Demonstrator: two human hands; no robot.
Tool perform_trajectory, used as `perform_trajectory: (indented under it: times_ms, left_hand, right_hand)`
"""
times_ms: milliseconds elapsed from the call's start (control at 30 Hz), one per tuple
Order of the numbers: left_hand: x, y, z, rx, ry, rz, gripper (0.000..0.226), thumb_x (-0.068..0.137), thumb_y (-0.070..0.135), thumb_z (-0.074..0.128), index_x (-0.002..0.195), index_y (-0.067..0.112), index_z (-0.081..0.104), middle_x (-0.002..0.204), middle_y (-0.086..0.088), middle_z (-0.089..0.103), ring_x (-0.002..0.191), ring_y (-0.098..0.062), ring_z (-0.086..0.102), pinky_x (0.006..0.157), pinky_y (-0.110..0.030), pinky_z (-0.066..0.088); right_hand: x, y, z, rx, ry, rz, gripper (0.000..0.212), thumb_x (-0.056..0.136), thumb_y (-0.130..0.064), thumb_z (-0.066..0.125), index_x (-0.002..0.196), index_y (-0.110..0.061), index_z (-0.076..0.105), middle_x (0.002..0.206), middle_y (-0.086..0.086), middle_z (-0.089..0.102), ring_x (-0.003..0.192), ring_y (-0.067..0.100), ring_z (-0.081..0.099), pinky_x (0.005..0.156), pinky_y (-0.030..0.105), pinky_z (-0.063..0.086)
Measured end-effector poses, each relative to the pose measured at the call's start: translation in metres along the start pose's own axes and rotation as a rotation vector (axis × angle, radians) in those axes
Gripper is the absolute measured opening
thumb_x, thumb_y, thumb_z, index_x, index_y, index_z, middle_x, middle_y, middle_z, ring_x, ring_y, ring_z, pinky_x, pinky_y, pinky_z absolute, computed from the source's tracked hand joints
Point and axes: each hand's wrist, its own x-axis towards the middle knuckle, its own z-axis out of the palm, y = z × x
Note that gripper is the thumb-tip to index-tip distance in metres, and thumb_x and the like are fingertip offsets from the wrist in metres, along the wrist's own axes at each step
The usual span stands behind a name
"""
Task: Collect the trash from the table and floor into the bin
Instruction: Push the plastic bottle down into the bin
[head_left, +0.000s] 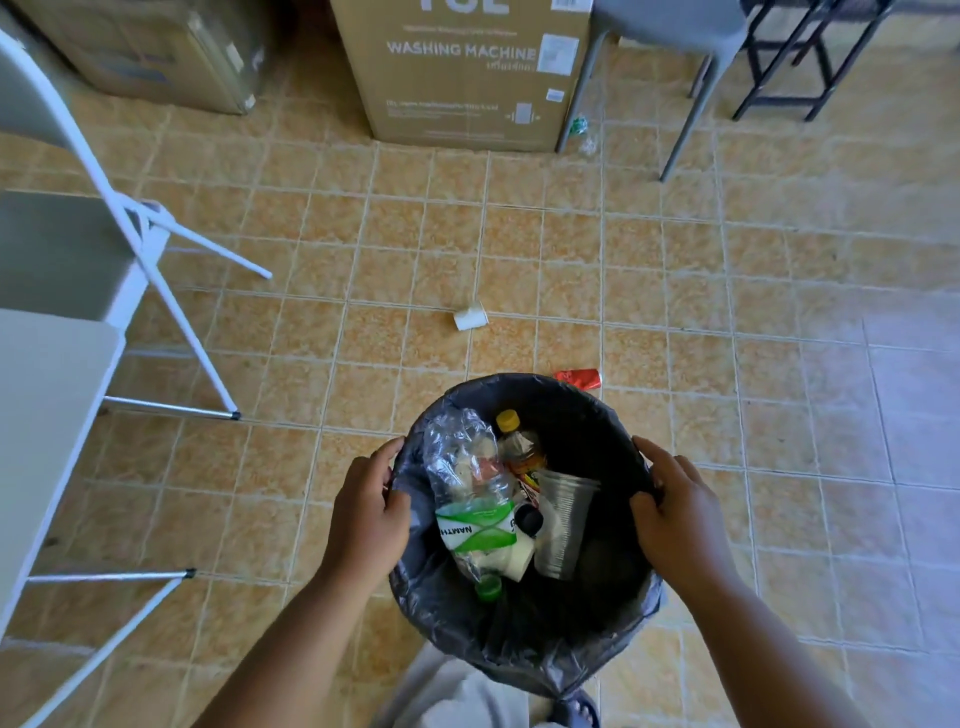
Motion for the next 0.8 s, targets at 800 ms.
perform_trajectory:
  times_ms: [800]
  left_hand:
    - [0.247, -0.155, 0.077, 0.028, 0.374, -0.26, 0.059, 0.091, 0.002, 0.049, 0.144, 0.027, 0.043, 0.112, -0.007, 0.05, 0.09, -0.021, 0.053, 0.075, -0.031, 0.039]
  right_hand:
    - [0.33, -0.02, 0.235, 0.021, -0.219, -0.353, 0.066, 0.074, 0.006, 0.054, 0.132, -0.024, 0.058, 0.117, 0.005, 0.06, 0.088, 0.018, 0.057, 0.082, 0.025, 0.043]
